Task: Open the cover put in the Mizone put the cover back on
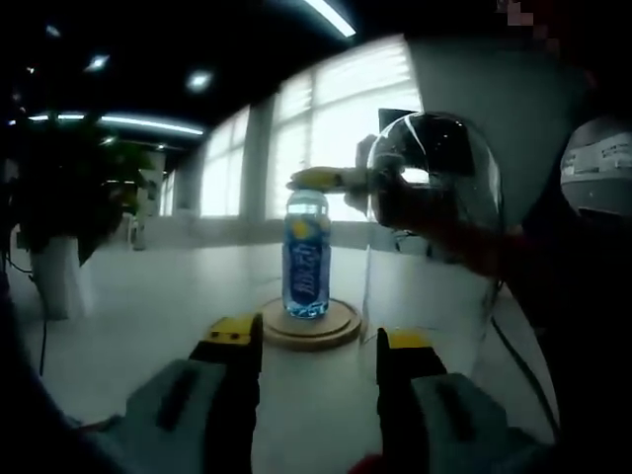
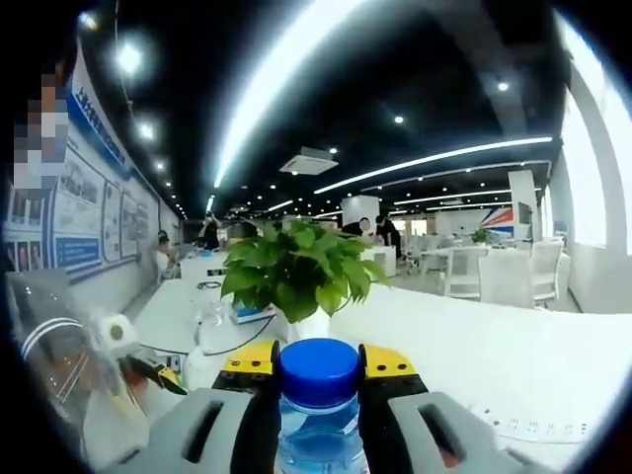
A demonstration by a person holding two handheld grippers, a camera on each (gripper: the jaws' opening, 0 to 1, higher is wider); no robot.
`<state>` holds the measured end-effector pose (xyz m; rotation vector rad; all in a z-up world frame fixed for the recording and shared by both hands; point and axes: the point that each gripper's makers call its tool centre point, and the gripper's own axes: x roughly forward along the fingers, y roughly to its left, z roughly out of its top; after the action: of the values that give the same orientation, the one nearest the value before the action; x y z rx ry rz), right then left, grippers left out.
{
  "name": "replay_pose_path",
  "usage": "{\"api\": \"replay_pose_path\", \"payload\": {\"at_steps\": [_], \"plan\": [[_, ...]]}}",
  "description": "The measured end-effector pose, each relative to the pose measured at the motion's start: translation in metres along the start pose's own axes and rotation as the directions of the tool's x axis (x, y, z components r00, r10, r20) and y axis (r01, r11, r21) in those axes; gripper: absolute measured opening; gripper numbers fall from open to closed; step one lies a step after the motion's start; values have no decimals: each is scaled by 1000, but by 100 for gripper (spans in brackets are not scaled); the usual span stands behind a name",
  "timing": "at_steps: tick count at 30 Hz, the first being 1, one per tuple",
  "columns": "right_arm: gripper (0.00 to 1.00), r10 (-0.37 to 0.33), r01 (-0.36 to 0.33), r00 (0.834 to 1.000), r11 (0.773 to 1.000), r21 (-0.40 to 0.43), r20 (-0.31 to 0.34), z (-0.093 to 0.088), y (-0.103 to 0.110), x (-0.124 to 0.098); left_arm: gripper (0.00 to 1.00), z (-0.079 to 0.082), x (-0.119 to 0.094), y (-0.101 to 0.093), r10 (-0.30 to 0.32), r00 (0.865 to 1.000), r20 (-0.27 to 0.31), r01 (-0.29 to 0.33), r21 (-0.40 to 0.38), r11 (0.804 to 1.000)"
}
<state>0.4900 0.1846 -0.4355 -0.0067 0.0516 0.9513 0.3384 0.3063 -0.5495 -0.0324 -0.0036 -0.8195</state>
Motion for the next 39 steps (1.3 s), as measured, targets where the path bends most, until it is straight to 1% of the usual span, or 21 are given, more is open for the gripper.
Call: {"api": "replay_pose_path", "payload": {"at_steps": [14,24,39], "plan": [[25,0,0,1000,1000,3,17,0,1,-1,38,-1,0,1,5,1000,-3,-5,10,1000],[25,-20,19,999,1000,18,37,0,2,-2,38,-2,-1,3,12,1000,-9,-11,17,1000],[24,-17,17,998,1000,4,54,3,2,-12,38,-4,0,2,12,1000,-18,-12,24,1000]]}}
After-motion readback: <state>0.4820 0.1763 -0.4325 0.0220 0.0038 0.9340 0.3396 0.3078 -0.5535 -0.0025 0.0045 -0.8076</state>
